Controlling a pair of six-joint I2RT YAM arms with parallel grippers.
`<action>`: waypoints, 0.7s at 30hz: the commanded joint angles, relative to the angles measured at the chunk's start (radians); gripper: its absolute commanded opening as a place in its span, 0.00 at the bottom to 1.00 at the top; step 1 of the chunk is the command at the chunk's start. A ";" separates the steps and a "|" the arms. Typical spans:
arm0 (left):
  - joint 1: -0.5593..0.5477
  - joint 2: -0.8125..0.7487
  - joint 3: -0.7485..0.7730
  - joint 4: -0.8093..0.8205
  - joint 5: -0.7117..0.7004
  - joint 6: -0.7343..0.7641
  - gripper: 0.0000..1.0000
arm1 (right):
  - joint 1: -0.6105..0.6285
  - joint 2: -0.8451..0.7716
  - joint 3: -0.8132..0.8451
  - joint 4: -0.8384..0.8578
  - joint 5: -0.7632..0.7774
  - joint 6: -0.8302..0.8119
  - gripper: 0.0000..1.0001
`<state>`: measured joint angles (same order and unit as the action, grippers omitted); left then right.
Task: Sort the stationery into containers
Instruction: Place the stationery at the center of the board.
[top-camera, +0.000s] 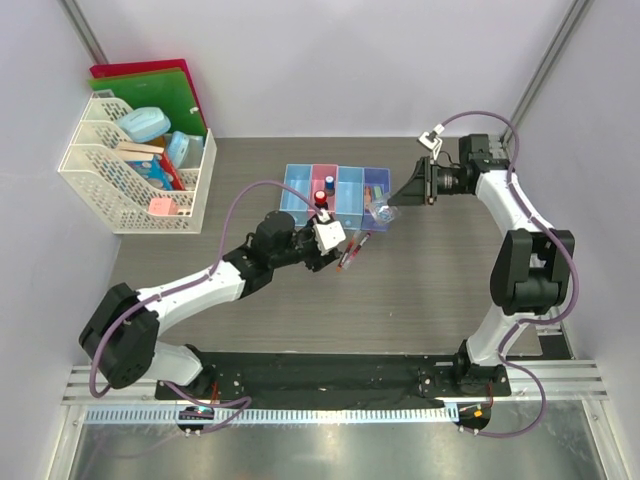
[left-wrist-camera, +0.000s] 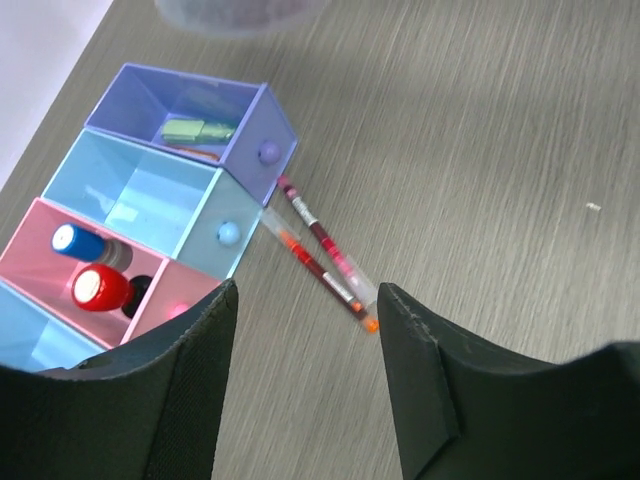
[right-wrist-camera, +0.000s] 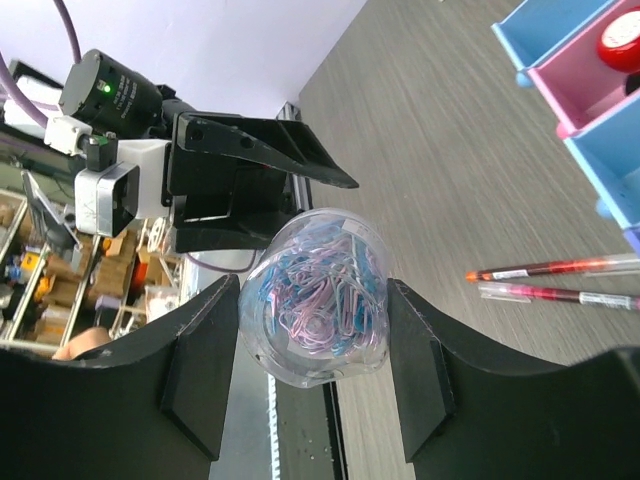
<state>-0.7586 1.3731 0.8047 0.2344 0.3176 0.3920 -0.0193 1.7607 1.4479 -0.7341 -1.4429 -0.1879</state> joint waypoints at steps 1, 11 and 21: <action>-0.033 0.007 -0.006 0.132 0.021 -0.025 0.60 | 0.065 0.003 0.051 -0.033 -0.093 -0.039 0.08; -0.067 0.027 0.017 0.143 0.051 -0.071 0.59 | 0.140 0.048 0.060 -0.033 -0.060 -0.056 0.08; -0.070 0.038 0.044 0.132 0.012 -0.064 0.59 | 0.186 0.014 0.016 -0.030 -0.028 -0.062 0.08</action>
<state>-0.8238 1.4117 0.8040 0.3153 0.3405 0.3252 0.1402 1.8172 1.4708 -0.7658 -1.4487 -0.2348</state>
